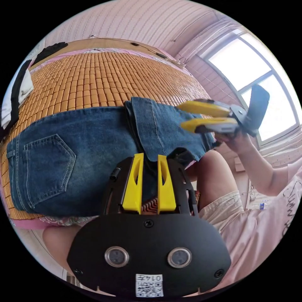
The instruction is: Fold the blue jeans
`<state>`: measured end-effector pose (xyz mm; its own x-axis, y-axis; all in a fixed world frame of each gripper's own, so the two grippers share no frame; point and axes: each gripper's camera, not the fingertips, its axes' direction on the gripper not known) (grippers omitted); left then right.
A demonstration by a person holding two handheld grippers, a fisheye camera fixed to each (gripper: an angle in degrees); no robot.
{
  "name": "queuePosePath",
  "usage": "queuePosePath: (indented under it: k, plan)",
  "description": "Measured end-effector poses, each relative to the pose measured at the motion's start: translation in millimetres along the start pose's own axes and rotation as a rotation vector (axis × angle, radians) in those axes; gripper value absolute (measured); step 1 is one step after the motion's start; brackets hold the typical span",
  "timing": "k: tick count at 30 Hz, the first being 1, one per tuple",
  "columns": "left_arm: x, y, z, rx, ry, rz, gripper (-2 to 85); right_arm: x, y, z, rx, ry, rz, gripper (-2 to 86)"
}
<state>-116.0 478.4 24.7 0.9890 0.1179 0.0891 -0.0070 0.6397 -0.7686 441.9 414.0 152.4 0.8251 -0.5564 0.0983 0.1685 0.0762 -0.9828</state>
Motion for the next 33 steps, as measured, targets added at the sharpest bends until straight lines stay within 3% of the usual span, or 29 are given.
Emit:
queuePosePath:
  k: [2, 6, 9, 11, 17, 29, 33]
  plan:
    - [4, 13, -11, 0.009, 0.031, -0.030, 7.9, 30, -31, 9, -0.057, -0.097, -0.020, 15.7]
    - [10, 27, -15, -0.028, 0.077, -0.099, 9.3, 54, -49, 39, -0.146, -0.016, -0.038, 14.4]
    - [23, 27, -16, -0.048, 0.090, -0.094, 10.6, 78, -48, 76, -0.321, -0.071, 0.000, 12.5]
    - [30, 23, -21, -0.049, 0.092, -0.083, 10.8, 96, -42, 86, -0.363, -0.238, 0.088, 9.7]
    - [51, 10, -45, -0.048, 0.081, -0.023, 11.2, 101, -25, 25, -0.183, -0.296, 0.037, 4.2]
    - [82, -11, -97, -0.020, 0.033, 0.054, 13.4, 66, 35, -142, 0.172, -0.543, -0.239, 1.9]
    - [94, -7, -138, 0.060, 0.029, 0.099, 13.4, 54, 52, -186, 0.253, -0.576, -0.285, 1.9]
